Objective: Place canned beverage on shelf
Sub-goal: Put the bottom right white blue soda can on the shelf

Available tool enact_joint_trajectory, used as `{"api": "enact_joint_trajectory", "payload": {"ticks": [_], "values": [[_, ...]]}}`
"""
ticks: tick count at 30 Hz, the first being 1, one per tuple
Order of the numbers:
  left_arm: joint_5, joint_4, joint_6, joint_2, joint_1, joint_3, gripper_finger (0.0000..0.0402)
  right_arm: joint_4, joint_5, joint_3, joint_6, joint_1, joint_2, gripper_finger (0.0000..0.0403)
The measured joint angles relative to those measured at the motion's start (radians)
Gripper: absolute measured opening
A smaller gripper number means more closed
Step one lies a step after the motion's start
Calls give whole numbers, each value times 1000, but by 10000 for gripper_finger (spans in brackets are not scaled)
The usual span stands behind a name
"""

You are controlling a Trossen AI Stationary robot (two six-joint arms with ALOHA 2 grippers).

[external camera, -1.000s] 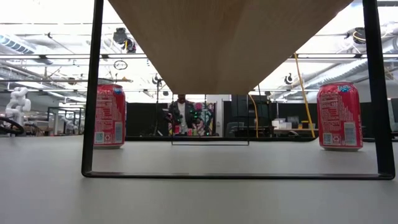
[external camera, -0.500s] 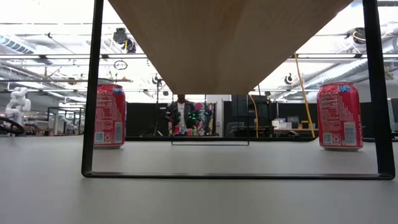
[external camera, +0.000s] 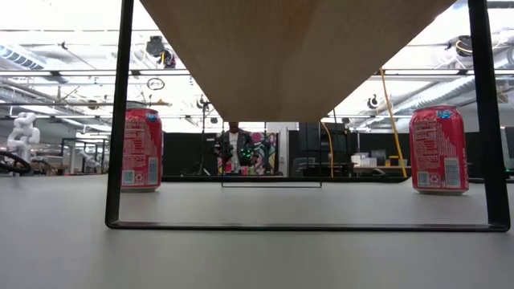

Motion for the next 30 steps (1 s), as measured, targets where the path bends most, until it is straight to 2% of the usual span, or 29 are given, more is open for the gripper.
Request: {"api": "enact_joint_trajectory", "payload": {"ticks": [5,12,16,21,25,30], "values": [[27,84,26,48,14,0,253,81,-74,0,-76,-1,0,339],[19,138,28,91,29,0,253,87,-75,0,-62,-1,0,334],[18,136,27,100,27,0,253,84,-65,0,-47,-2,0,304],[2,171,42,99,28,0,253,78,6,0,-53,-2,-4,243],[-24,183,63,99,28,0,253,53,-1,0,-37,-2,-17,204],[-53,173,82,99,27,0,257,32,-2,0,-39,-3,-18,207]]}}
